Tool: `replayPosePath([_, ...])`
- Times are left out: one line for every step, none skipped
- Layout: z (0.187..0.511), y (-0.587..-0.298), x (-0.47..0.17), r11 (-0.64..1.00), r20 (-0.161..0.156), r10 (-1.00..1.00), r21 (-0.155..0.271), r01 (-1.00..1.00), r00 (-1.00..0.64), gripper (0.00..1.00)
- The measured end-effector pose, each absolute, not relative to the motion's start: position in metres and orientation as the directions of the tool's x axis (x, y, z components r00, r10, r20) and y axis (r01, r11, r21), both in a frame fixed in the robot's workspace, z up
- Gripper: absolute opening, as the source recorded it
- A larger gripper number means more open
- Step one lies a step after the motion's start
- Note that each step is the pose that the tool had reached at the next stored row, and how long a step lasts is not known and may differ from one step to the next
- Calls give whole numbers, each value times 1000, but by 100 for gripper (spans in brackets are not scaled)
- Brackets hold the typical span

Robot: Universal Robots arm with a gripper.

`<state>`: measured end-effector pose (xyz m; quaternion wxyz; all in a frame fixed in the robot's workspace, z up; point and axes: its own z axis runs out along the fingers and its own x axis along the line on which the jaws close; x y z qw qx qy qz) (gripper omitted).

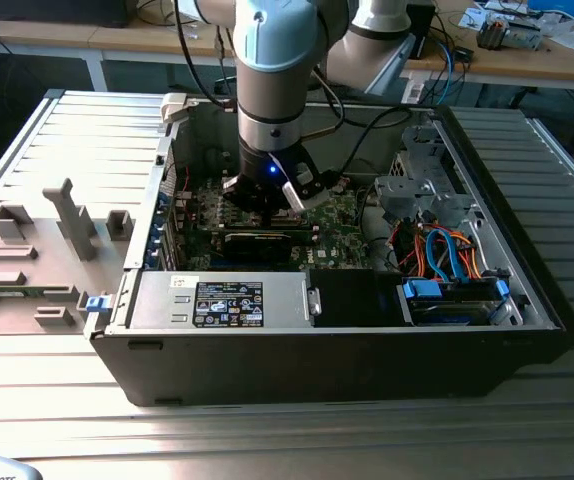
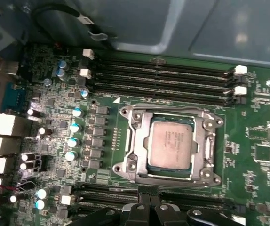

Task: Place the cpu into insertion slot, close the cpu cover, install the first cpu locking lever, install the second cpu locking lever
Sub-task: 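Install the second cpu locking lever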

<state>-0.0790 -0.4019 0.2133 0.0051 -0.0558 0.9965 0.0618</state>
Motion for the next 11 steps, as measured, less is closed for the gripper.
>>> replayPosePath([213,-402,-81,986,-18,-111,126,-112,-994,11])
replayPosePath([212,-402,-84,985,-18,-112,131,-113,-994,11])
replayPosePath([211,-402,-86,985,-18,-112,133,-114,-994,11])
replayPosePath([211,-402,-88,984,-19,-113,136,-114,-993,11])
replayPosePath([210,-402,-91,983,-19,-113,142,-115,-993,11])
replayPosePath([209,-402,-96,982,-20,-114,150,-115,-993,11])
replayPosePath([208,-402,-99,981,-21,-114,158,-116,-993,11])
replayPosePath([208,-402,-101,979,-22,-115,165,-117,-993,11])
replayPosePath([207,-402,-102,978,-23,-115,170,-117,-993,11])
replayPosePath([207,-402,-102,977,-23,-116,175,-118,-993,11])
replayPosePath([207,-402,-103,976,-24,-116,181,-119,-993,11])
